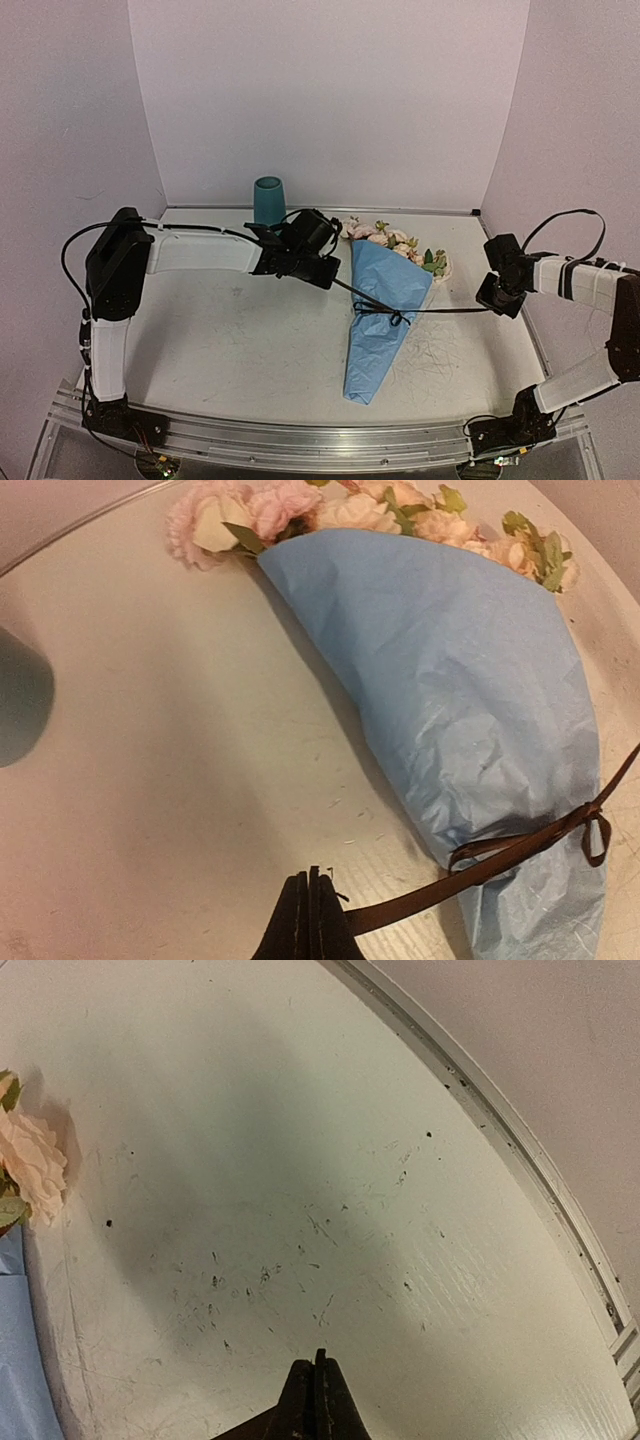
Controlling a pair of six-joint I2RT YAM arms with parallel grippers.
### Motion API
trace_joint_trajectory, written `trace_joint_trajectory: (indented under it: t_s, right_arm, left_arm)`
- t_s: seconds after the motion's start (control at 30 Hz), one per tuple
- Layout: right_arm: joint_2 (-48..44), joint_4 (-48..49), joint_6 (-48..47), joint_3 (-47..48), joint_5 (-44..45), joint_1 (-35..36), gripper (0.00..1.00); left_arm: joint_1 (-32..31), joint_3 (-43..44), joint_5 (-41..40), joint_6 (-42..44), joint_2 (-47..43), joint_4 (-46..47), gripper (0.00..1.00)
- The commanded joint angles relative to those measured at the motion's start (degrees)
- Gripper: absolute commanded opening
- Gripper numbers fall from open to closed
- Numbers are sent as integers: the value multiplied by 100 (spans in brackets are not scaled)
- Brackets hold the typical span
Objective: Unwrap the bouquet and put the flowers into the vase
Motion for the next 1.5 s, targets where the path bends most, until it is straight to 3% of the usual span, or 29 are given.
trace_joint_trajectory:
  t_s: [0.0, 0.4, 1.0, 1.47]
  right_arm:
    - [-66, -296, -36, -87, -48, -25, 0]
    - [-27, -296, -39, -124, -141, -27, 0]
    - [-45, -315, -84, -125, -62, -25, 0]
    - [-373, -931, 16, 188, 1015, -52, 0]
  left_arm:
    - [29, -199, -1019, 307, -576, -128, 0]
    - [36, -470, -2324, 393, -779, -427, 0]
    - [273, -733, -3282, -153, -1058, -747, 0]
    - [616, -1134, -3479, -487, -1634, -909, 0]
